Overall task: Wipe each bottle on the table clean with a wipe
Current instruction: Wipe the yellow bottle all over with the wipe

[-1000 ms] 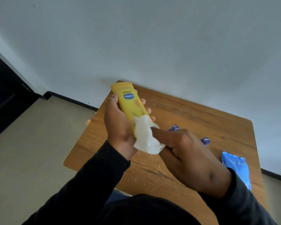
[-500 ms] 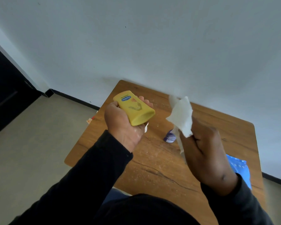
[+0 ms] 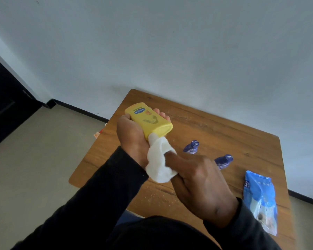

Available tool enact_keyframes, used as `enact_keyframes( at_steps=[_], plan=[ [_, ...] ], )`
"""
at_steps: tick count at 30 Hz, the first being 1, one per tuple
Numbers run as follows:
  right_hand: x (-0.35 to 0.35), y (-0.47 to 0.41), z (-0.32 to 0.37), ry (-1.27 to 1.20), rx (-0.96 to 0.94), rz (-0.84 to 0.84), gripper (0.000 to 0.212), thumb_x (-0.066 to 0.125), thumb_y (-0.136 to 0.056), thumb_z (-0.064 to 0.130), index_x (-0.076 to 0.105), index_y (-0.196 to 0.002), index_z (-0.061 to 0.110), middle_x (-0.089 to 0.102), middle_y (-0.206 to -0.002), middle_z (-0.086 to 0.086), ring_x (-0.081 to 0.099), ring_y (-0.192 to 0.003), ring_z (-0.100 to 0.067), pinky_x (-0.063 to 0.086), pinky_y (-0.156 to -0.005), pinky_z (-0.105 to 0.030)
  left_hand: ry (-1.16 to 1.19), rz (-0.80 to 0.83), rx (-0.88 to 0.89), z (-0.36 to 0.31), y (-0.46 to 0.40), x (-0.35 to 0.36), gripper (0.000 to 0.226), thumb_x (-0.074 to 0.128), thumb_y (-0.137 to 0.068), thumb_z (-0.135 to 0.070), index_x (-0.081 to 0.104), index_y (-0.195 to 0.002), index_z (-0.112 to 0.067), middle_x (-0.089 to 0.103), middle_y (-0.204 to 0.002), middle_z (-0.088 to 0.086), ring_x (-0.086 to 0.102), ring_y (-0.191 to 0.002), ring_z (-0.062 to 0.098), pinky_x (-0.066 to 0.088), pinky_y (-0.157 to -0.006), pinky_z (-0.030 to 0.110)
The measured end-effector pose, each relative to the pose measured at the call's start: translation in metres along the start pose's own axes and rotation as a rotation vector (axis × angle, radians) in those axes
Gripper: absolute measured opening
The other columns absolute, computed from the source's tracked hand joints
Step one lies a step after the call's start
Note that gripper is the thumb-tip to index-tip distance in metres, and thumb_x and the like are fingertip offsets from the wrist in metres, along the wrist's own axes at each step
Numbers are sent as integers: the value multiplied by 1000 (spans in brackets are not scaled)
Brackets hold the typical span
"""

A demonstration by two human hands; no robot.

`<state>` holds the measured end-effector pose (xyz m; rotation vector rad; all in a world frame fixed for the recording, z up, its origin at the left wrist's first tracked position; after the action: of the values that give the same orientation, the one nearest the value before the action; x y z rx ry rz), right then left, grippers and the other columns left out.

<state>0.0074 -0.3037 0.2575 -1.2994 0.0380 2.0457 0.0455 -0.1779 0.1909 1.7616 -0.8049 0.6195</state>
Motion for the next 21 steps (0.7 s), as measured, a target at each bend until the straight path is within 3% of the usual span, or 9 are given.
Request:
enact_keyframes(
  at_steps=[6, 10, 12, 15, 18, 21],
  plan=[
    [-13, 0, -21, 65, 89, -109, 17, 43, -85, 17, 48, -97, 28, 47, -66, 8, 43, -49, -24, 40, -41, -39, 4, -63, 69, -2, 0, -5, 43, 27, -100, -29, 60, -96, -2, 62, -76, 13, 61, -63, 26, 57, -57, 32],
    [-7, -3, -3, 32, 45, -53, 16, 43, -84, 19, 47, -96, 28, 49, -68, 7, 45, -51, -24, 39, -40, -40, -99, -57, 74, -3, 5, 0, 39, 28, -102, -25, 59, -98, -1, 60, -80, 13, 63, -61, 23, 56, -55, 29],
    [-6, -4, 2, 30, 32, -31, 16, 44, -84, 19, 48, -97, 28, 50, -69, 6, 45, -52, -24, 39, -40, -40, -218, -93, 194, -8, 7, -3, 37, 30, -105, -18, 60, -97, 0, 61, -79, 13, 65, -53, 14, 54, -49, 23],
    [-14, -4, -7, 47, 95, -40, 14, 42, -85, 19, 51, -95, 25, 50, -66, 6, 44, -50, -24, 38, -41, -40, -285, -7, 146, 1, 12, 2, 39, 37, -103, -35, 64, -110, -9, 68, -81, 10, 66, -61, 21, 56, -56, 30],
    [-22, 0, -25, 158, 190, 2, 13, 40, -83, 23, 50, -91, 27, 49, -61, 4, 42, -47, -24, 31, -42, -32, -467, 84, 258, 5, 18, 4, 47, 34, -106, -43, 65, -116, -9, 69, -75, 7, 66, -63, 16, 55, -55, 27],
    [-28, -1, -30, 200, 219, 37, 7, 39, -82, 24, 41, -85, 30, 50, -60, 3, 39, -49, -22, 19, -45, -27, -653, 186, 283, 20, 26, 2, 61, 35, -104, -51, 61, -128, -2, 69, -93, 11, 66, -75, 18, 56, -65, 30]
  ],
)
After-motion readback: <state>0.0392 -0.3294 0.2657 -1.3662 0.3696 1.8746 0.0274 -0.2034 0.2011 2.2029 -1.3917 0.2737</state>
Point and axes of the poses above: each hand's wrist, its own y-axis away from the middle knuckle, its own x-axis out of the palm, z = x × y, the point moved 7 cm from there along -y, towards the middle knuckle
